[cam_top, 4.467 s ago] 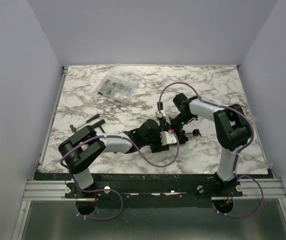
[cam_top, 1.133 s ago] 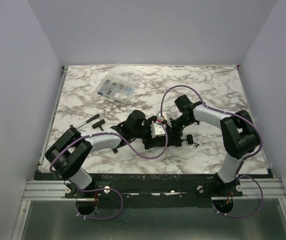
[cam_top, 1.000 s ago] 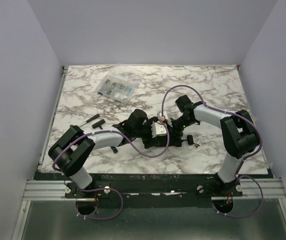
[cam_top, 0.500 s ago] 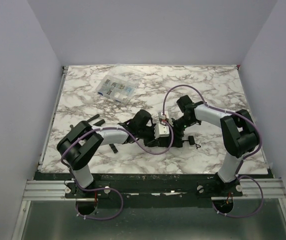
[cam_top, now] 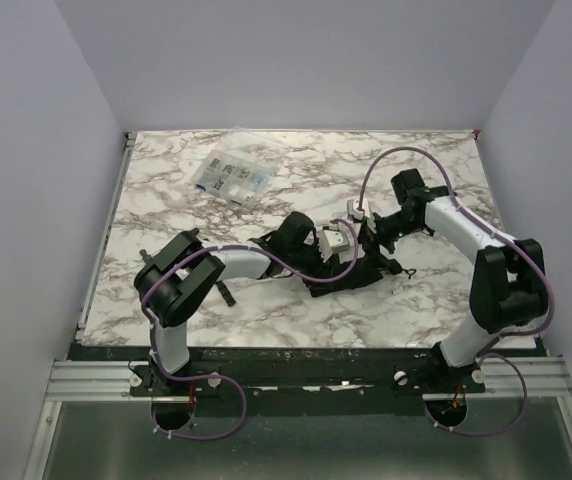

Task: Put away the umbrella

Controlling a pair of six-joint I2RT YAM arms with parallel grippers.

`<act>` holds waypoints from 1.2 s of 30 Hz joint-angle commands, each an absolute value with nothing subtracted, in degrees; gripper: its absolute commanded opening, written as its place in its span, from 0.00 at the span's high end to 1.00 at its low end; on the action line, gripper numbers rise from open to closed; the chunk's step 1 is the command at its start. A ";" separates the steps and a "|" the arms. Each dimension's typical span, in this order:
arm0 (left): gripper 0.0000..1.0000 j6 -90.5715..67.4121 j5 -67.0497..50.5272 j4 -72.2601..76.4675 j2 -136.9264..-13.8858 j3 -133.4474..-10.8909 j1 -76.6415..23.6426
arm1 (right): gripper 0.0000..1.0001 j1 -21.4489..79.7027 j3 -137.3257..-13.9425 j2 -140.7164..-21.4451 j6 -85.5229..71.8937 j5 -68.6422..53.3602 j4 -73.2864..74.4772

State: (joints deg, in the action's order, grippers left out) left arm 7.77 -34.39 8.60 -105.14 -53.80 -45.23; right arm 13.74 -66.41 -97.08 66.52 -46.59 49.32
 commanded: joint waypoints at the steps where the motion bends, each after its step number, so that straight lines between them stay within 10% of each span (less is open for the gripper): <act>1: 0.97 0.19 -33.14 -9.32 -115.24 -52.89 -45.59 | 0.18 13.71 -64.11 -88.65 83.71 -50.70 54.33; 5: 0.97 -3.63 -37.49 -12.09 -119.72 -55.76 -45.08 | 0.00 13.69 -53.50 -79.92 96.50 -52.82 48.23; 27: 0.96 -11.23 -46.46 -18.46 -129.15 -64.97 -42.20 | 0.02 16.59 -34.15 -81.30 101.54 -39.46 21.77; 31: 0.95 -12.35 -48.26 -19.19 -129.95 -66.45 -42.10 | 0.10 17.17 -33.63 -82.96 102.22 -36.60 22.99; 36: 0.87 -15.82 -51.25 -17.80 -129.48 -67.73 -41.28 | 0.54 18.49 -34.20 -85.28 100.21 -32.31 26.07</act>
State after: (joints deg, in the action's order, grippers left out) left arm -13.45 -57.69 -2.59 -122.48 -72.16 -40.56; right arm 17.39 -36.10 -81.41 101.43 -41.67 22.22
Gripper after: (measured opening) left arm 0.330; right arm 0.611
